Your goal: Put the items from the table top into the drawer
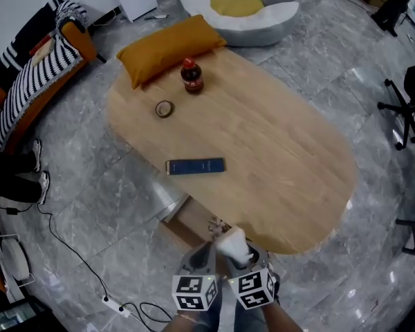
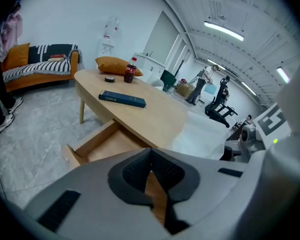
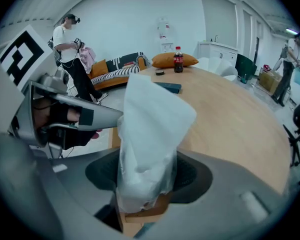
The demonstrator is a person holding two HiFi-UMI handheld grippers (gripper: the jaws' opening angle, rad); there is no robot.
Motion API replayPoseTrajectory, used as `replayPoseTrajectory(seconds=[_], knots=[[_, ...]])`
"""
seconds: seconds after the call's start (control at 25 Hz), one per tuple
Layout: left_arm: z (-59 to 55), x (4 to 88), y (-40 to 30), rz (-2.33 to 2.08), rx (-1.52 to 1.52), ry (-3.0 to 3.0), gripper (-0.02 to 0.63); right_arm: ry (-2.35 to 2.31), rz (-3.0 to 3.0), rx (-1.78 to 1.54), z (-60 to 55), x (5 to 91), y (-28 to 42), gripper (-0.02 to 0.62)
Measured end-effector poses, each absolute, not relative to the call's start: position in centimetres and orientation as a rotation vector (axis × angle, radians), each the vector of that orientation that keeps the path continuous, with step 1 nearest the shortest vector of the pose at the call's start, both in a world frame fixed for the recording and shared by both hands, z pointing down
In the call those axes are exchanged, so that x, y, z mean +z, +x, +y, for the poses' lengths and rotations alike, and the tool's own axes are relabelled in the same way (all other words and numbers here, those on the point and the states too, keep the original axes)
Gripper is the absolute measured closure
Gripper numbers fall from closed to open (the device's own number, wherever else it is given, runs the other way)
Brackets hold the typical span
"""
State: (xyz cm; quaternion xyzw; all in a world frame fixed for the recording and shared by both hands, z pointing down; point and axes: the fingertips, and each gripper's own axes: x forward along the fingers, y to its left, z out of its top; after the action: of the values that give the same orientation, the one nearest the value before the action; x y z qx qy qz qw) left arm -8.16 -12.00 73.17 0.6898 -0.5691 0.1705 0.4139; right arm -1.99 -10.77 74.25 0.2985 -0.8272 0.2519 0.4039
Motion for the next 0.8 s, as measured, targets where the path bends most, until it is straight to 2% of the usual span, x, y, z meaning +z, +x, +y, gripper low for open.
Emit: replayPoseTrajectory(seconds=[0.44, 0.8], knots=[[-7.6, 75.0, -6.3, -1.452, 0.44, 1.734, 0.597, 0.722, -2.034, 0.639, -5.4, 77.2, 0.5, 0.354], [-5.5, 76.2, -5.8, -1.5, 0.416, 1.664, 0.597, 0.694, -2.021, 0.63, -5.7, 78.4, 1.3, 0.351]])
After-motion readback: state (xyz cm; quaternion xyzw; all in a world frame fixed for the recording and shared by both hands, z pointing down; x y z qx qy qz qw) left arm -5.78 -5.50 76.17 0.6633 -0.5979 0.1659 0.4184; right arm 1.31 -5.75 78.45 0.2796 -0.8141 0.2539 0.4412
